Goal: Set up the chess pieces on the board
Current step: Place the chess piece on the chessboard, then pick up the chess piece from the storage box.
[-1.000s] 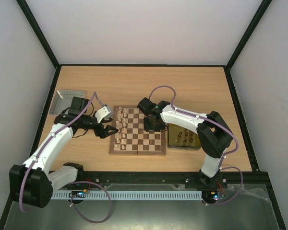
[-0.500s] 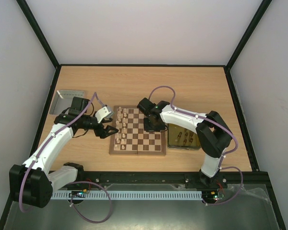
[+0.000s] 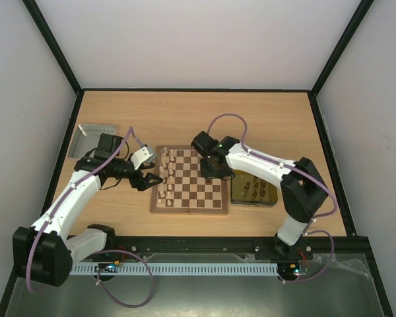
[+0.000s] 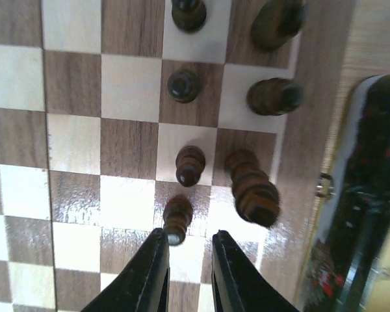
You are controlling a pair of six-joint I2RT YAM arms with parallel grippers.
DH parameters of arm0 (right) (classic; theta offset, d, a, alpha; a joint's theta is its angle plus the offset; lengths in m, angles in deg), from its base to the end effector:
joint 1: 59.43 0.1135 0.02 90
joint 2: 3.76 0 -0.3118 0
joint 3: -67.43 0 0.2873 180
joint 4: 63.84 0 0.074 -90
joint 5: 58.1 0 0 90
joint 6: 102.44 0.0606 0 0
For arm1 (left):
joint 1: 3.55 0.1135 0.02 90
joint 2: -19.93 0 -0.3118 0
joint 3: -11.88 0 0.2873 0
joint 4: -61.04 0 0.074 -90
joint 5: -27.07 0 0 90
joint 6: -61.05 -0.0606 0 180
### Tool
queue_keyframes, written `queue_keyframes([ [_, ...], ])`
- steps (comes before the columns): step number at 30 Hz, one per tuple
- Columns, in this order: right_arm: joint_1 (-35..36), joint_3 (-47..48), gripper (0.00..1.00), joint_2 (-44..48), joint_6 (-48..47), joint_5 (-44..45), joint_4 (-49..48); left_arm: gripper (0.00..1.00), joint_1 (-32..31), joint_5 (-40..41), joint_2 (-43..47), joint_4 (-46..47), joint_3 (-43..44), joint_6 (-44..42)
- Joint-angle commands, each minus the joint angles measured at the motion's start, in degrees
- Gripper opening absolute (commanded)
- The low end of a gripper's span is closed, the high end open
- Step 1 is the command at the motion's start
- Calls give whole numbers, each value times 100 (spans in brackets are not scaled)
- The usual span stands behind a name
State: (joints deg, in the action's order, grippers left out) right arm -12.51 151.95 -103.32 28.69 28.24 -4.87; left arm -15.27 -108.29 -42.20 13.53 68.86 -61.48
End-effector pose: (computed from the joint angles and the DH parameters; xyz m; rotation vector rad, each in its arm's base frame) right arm 0.2610 0.2848 0.2171 -0.1630 2.9595 0.3574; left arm 0.2175 -0.0892 0.2707 1.1454 1.9709 -0.7900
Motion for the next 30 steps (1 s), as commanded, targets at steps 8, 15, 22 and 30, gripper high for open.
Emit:
queue_keyframes([
  [8, -427, -281, 19, 1439, 40, 779, 810, 80, -31, -29, 61, 31, -70, 13],
  [15, -1225, -1131, 23, 1955, -78, 800, 671, 80, -31, -18, 63, 36, -80, 19],
  [22, -1551, -1622, 28, 1993, -140, 626, 370, 80, -27, -14, 69, 40, -76, 34],
  [30, -1666, -1972, 28, 2054, -147, 415, 157, 80, -39, -14, 44, 45, -73, 29],
])
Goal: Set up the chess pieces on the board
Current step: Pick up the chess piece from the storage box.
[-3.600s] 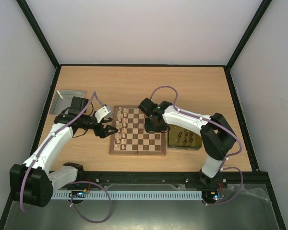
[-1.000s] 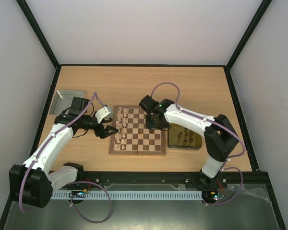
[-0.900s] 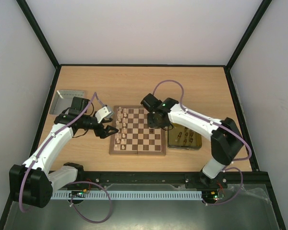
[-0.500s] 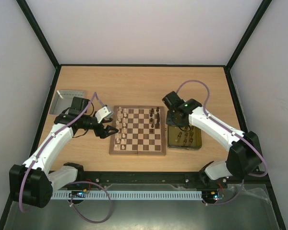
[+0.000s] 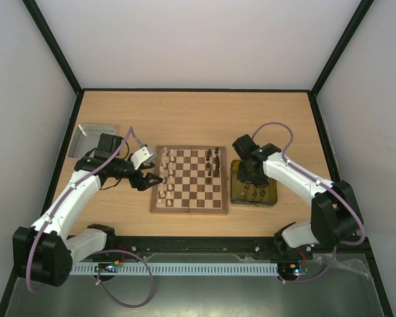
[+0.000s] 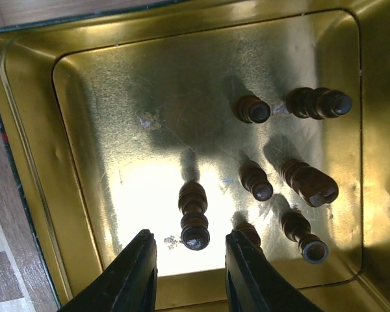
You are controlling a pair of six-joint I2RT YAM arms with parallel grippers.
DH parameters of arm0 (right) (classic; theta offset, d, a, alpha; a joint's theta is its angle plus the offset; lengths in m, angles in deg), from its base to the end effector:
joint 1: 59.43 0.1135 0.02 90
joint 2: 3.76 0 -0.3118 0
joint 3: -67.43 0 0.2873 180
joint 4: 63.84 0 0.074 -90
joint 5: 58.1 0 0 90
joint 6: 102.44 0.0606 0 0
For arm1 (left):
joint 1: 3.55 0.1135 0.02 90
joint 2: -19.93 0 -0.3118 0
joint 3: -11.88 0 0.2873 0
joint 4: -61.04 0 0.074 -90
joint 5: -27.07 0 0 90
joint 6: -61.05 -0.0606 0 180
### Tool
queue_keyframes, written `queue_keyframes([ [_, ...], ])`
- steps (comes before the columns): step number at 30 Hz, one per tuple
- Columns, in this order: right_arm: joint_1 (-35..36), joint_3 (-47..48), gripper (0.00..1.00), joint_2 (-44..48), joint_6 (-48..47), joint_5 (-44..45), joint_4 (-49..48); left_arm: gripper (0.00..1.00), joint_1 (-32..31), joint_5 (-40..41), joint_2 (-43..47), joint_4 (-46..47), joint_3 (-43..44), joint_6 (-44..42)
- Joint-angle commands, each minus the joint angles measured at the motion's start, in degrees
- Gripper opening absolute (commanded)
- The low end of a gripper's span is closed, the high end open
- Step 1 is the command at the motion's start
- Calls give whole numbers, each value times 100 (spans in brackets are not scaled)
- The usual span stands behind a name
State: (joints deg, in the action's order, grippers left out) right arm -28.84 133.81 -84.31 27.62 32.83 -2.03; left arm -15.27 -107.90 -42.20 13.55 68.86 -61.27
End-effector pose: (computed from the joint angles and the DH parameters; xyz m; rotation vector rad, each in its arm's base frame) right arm 0.2415 0.1416 0.2202 0.2445 2.9165 0.1887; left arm 0.2178 -0.0889 0.2705 1.1410 1.9773 -0.7840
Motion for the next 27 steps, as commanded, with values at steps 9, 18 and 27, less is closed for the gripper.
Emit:
queue_keyframes([
  [9, -37, -387, 28, 163, -2, -128, -332, 80, -40, -50, 43, 46, -72, 6],
  [18, -38, -645, 28, 102, 23, -137, -599, 80, -40, -37, 60, 52, -77, 25],
  [27, -66, -663, 18, 6, -19, -145, -694, 80, -40, -7, 67, 65, -81, 24],
])
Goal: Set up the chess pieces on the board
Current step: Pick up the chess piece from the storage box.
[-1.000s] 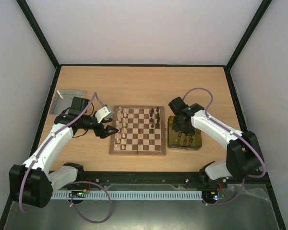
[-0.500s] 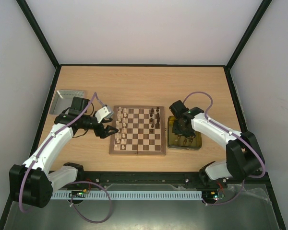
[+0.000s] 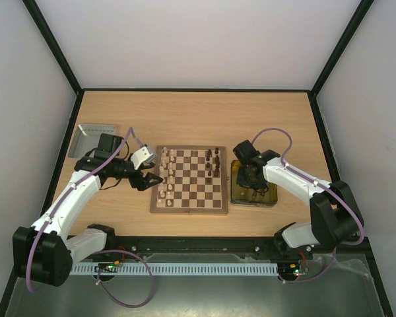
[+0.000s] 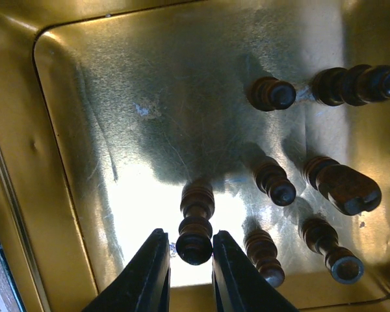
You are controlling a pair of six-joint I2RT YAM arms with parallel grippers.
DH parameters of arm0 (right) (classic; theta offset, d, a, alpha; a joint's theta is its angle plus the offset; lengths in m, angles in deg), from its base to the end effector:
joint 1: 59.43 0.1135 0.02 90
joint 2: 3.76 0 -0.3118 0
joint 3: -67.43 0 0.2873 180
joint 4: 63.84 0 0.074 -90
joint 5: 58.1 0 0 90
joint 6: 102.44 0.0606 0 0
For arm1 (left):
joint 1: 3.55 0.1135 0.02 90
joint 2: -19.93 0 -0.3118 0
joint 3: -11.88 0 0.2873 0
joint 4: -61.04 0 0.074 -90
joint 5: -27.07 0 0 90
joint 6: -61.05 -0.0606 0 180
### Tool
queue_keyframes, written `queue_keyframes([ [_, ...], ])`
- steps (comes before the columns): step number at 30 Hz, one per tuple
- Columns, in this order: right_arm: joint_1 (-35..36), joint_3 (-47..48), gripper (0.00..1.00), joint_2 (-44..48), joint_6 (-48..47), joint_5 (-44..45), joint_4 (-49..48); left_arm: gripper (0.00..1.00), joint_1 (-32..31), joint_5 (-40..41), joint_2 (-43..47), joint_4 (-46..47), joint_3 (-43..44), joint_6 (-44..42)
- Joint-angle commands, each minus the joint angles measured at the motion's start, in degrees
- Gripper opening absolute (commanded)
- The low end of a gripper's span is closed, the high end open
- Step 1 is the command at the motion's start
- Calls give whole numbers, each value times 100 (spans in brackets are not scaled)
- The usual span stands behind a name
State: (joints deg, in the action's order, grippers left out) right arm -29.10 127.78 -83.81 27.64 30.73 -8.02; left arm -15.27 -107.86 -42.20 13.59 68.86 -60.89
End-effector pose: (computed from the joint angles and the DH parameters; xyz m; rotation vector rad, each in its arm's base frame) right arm 0.2326 0.1375 0.1935 0.2458 2.9270 0.2396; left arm 0.2179 -0.0889 0.2705 1.1349 1.9818 -0.7863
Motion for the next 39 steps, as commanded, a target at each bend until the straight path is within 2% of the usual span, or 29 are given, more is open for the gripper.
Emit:
queue_keyframes([
  [1, -38, -66, 18, -48, -25, 64, -108, 80, -40, -11, 73, 64, -87, -14],
  [13, -60, -216, 17, -149, -9, -4, -287, 80, -40, -12, 87, 65, -98, -14],
  [15, -54, -224, 13, -151, 7, 13, -273, 80, -40, -16, 87, 70, -98, -13],
  [17, -59, -185, 3, -121, 18, 64, -225, 80, -36, -14, 78, 66, -94, -14],
  [29, -26, 875, 2, 159, -116, 499, 639, 80, -39, -23, 69, 71, -96, -14],
  [39, 842, 1398, 2, 17, 212, 474, 791, 80, -49, -16, 34, 80, -97, -5],
])
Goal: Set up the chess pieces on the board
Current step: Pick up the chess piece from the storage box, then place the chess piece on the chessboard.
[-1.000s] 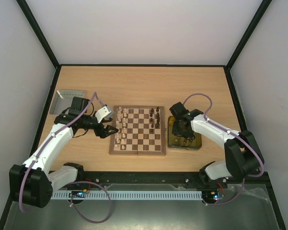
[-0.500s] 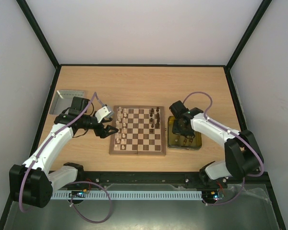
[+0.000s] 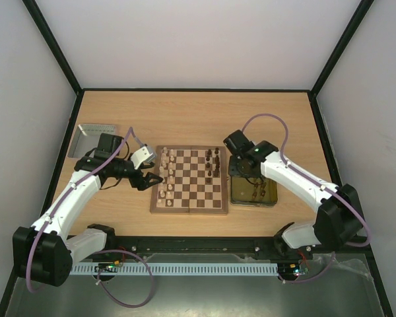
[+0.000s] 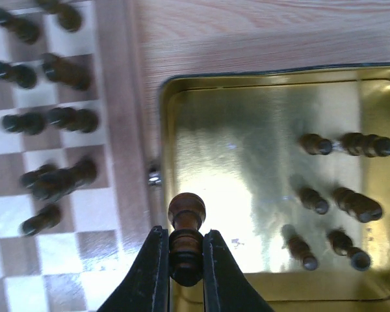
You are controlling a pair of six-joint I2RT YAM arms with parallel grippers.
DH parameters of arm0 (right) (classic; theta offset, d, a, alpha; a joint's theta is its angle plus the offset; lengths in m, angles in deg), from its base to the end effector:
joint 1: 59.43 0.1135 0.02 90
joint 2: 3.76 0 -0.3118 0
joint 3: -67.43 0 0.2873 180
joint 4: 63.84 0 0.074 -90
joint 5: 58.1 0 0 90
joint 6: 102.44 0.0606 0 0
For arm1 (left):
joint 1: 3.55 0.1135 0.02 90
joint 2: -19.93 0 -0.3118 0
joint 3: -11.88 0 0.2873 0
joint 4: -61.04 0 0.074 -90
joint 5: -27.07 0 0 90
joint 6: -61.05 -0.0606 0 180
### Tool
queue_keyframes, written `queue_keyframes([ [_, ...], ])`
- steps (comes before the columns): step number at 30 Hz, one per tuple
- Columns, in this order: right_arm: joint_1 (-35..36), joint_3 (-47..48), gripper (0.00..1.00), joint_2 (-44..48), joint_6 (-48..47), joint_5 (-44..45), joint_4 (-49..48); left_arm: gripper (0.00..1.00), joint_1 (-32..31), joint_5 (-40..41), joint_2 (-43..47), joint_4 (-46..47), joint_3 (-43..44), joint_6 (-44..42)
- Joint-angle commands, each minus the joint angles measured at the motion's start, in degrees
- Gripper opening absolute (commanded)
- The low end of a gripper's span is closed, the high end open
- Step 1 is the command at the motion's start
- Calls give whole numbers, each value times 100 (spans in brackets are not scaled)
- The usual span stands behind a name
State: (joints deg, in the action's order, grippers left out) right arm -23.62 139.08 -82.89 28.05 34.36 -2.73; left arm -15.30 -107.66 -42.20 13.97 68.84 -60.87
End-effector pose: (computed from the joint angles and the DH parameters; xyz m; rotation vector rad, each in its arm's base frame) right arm 0.2409 0.1706 0.2570 0.1260 2.8053 0.2805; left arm 0.2185 -0.0890 0.2707 1.1349 1.9780 -0.7796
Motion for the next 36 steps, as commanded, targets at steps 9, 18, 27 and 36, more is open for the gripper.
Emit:
queue_keyframes([
  [9, 595, 229, 2, -347, 271, -133, 3, 80, -63, -9, 20, 61, -94, 19],
  [18, 644, 112, 2, -612, 270, -359, -352, 80, -78, 17, 12, 67, -94, 28],
  [27, 867, 44, 2, -822, 361, -402, -564, 80, -82, 26, 52, 77, -104, 28],
  [36, 926, 88, 2, -972, 389, -386, -688, 80, -90, 35, 69, 75, -106, 28],
])
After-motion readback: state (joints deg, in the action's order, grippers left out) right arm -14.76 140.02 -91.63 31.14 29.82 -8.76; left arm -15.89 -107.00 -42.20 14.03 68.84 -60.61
